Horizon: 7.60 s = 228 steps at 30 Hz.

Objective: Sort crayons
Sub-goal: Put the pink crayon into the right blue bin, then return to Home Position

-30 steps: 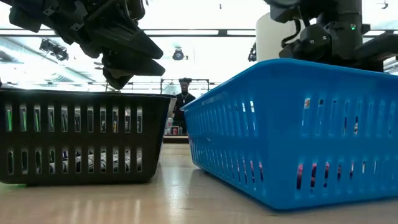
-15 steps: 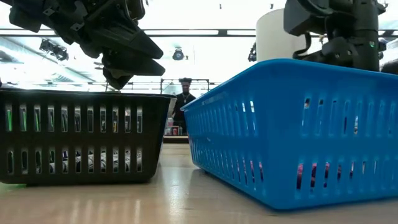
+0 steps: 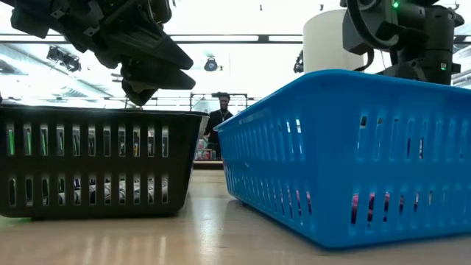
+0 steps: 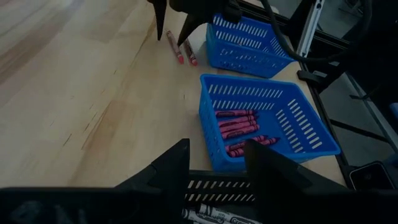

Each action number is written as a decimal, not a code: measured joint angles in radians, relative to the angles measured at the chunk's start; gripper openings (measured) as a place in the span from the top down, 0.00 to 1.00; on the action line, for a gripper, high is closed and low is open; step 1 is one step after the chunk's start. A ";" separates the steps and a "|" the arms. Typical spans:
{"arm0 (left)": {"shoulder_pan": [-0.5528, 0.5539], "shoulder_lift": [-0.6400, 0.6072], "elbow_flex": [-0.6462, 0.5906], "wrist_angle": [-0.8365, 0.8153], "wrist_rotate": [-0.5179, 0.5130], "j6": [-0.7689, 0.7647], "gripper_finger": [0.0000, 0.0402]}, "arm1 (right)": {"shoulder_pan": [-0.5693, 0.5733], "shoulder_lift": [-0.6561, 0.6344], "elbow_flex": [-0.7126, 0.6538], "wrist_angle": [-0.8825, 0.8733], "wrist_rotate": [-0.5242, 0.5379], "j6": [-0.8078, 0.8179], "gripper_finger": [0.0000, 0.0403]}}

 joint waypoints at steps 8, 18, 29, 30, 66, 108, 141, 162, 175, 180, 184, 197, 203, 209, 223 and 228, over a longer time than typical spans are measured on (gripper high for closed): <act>0.000 0.000 0.000 0.000 0.000 0.000 0.59 | -0.024 0.000 0.000 0.001 0.037 -0.008 0.60; 0.000 0.000 0.000 0.022 -0.023 -0.001 0.59 | -0.075 0.000 -0.015 0.049 0.093 -0.036 0.84; 0.000 0.002 0.000 0.021 -0.023 -0.001 0.59 | -0.100 0.000 0.033 -0.002 0.094 -0.026 0.94; 0.000 0.003 0.000 0.021 -0.024 -0.001 0.59 | -0.100 0.000 0.052 -0.013 0.095 -0.026 0.94; -0.030 0.003 0.000 0.054 -0.044 -0.002 0.59 | 0.209 -0.002 0.367 -0.413 -0.370 0.807 0.93; -0.029 0.003 0.000 0.052 -0.057 0.007 0.59 | 0.026 -0.001 0.228 -0.324 -0.135 0.273 0.65; -0.036 0.002 0.000 0.121 -0.093 0.137 0.59 | 0.109 0.097 0.054 0.043 0.017 0.108 0.61; -0.055 0.002 0.000 0.146 -0.216 0.207 0.59 | -0.026 0.066 0.146 -0.054 0.039 0.001 0.96; -0.114 0.003 0.000 0.147 -0.504 0.408 0.59 | 0.108 -0.129 0.289 -0.136 -0.143 0.521 0.92; -0.096 0.003 0.000 0.151 -0.540 0.472 0.59 | 0.258 -0.155 0.234 -0.116 -0.109 0.955 0.92; -0.070 0.003 0.000 0.222 -0.546 0.564 0.59 | 0.343 -0.095 0.201 -0.035 -0.091 1.157 0.92; -0.173 -0.303 -0.048 0.164 -0.508 0.642 0.60 | 0.414 0.011 0.200 -0.066 -0.086 1.147 0.68; -0.237 -0.537 -0.201 0.171 -0.495 0.494 0.62 | 0.413 -0.056 0.200 -0.115 0.030 1.049 0.52; -0.316 -0.720 -0.358 0.247 -0.492 0.364 0.62 | 0.381 -0.231 0.200 -0.119 0.348 0.872 0.52; -0.384 -0.915 -0.568 0.496 -0.504 0.468 0.62 | 0.085 -0.675 -0.168 0.518 0.327 0.416 0.63; -0.408 -0.943 -0.613 0.485 -0.510 0.494 0.62 | 0.003 -0.834 -0.373 0.773 0.335 0.335 0.63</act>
